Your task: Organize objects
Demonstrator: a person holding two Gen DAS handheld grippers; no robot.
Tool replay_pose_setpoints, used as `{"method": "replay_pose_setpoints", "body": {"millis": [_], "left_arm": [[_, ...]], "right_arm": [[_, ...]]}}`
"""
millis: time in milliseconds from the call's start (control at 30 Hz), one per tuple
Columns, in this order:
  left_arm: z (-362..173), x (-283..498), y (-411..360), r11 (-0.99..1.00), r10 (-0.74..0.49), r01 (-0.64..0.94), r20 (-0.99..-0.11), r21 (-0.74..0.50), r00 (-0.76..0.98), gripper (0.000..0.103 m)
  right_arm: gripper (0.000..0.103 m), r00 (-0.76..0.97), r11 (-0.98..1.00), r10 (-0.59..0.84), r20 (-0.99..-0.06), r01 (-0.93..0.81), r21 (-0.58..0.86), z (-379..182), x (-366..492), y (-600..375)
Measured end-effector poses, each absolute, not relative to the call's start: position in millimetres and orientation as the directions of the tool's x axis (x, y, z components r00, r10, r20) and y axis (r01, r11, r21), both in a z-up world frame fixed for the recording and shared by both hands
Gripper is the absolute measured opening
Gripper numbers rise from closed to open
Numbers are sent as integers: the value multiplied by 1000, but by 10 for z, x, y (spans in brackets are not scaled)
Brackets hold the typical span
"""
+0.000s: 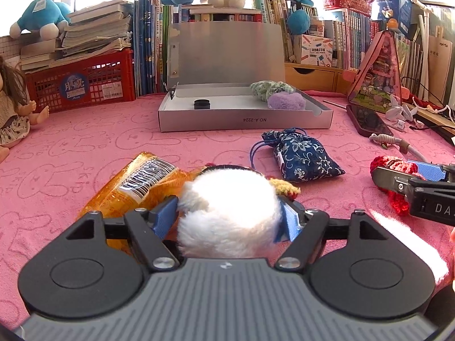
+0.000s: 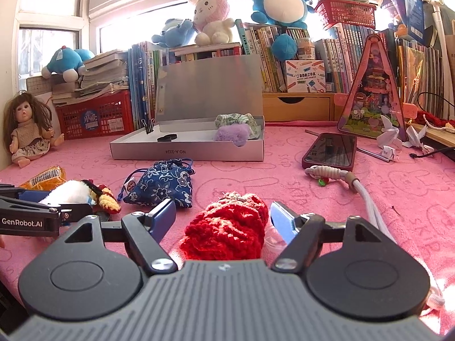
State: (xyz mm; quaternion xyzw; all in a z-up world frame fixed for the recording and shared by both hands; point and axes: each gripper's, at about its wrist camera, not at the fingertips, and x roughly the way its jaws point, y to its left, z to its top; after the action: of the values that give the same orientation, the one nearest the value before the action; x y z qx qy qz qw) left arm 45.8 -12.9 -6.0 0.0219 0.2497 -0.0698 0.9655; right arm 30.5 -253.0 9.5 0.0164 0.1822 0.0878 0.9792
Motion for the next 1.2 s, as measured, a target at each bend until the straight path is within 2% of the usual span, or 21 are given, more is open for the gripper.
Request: {"method": "replay_pose_setpoints", "body": {"millis": [333, 400, 467, 533, 567, 733, 1200], "left_arm": [[-67, 500, -165, 991, -118, 130, -481, -8, 869, 78], [-66, 501, -180, 992, -112, 122, -478, -11, 871, 75], [-59, 490, -187, 993, -110, 120, -477, -11, 872, 72], [-51, 481, -176, 993, -114, 116, -478, -25, 871, 71], [-44, 472, -165, 993, -117, 114, -476, -36, 872, 70], [50, 404, -153, 993, -120, 115, -445, -37, 887, 69], [326, 435, -86, 991, -134, 122, -412, -54, 901, 69]], "right_arm": [[83, 901, 986, 166, -400, -142, 90, 18, 315, -2505], [83, 900, 986, 164, -403, -135, 100, 19, 322, -2517], [76, 902, 986, 159, -401, -127, 107, 22, 318, -2526], [59, 903, 988, 146, -404, -111, 109, 29, 324, -2530], [54, 904, 989, 138, -405, -103, 107, 32, 326, -2530], [43, 909, 988, 133, -394, -90, 125, 70, 329, -2558], [40, 918, 988, 146, -370, -118, 97, 214, 376, -2506]]}}
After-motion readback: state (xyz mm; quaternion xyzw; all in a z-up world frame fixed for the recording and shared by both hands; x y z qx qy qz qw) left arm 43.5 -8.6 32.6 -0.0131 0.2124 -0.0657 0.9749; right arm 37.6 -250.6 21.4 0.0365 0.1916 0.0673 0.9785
